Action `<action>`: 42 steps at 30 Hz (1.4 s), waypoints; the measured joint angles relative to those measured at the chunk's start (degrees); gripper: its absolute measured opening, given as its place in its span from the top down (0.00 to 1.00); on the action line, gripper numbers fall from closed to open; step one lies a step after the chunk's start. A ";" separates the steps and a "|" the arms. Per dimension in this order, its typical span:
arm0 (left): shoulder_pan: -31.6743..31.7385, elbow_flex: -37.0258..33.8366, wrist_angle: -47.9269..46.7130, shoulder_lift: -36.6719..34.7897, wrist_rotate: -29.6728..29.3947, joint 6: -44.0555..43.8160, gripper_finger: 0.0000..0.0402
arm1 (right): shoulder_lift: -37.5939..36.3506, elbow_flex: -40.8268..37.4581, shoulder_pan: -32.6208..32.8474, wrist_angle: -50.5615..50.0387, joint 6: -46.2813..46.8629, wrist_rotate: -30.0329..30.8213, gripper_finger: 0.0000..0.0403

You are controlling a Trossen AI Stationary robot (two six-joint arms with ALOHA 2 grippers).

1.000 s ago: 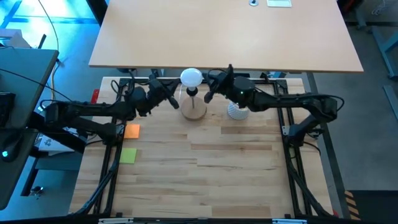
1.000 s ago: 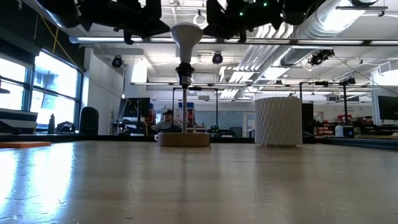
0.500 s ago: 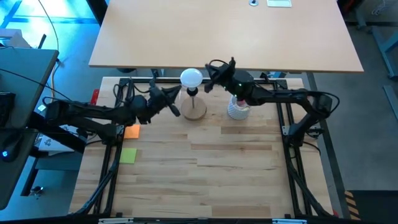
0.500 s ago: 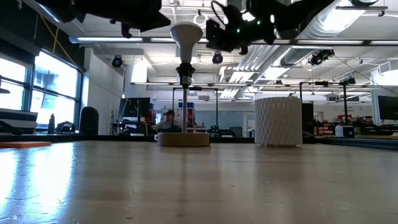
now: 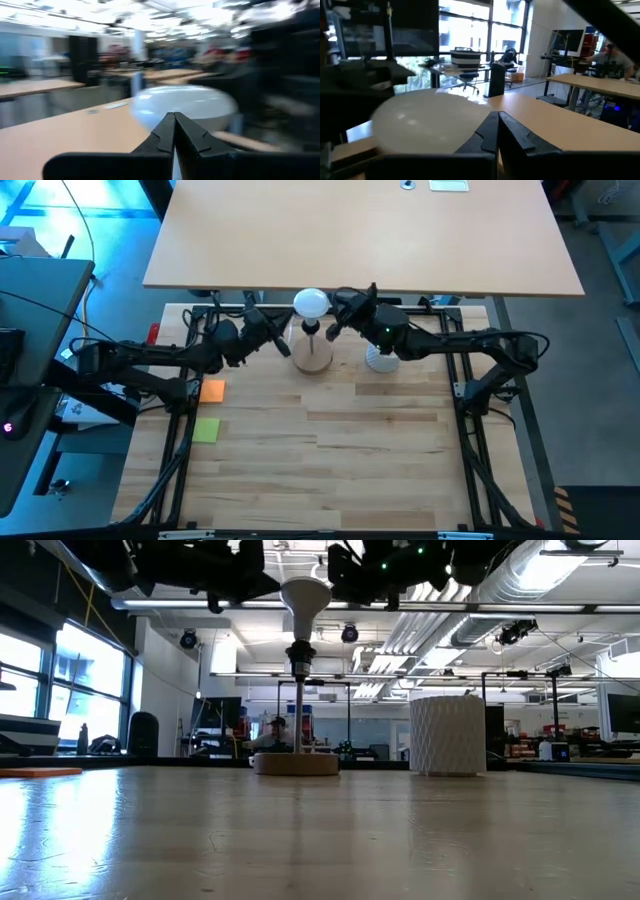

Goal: Screw lightbulb
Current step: Remove the white lightbulb from the brown lamp

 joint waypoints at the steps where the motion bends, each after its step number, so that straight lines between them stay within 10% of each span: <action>1: -0.19 -0.03 1.24 0.69 2.10 -0.75 1.00 | 0.68 0.02 -0.64 1.20 0.00 -0.29 1.00; 13: -6.39 0.02 3.93 2.24 2.37 0.22 1.00 | 2.05 -0.04 -7.45 2.98 -2.96 -3.31 1.00; 24: -3.46 0.02 -8.03 -3.46 -8.98 4.73 1.00 | -5.56 -0.03 -6.64 -26.69 -0.61 -9.70 0.98; 30: 0.80 0.02 -7.04 -3.24 0.67 2.87 1.00 | -4.11 -0.04 -6.93 -27.18 -0.24 -24.03 0.81; 42: 1.47 0.02 -5.80 -3.22 3.37 1.14 1.00 | 3.50 -0.04 -6.71 -11.49 2.27 -28.51 0.36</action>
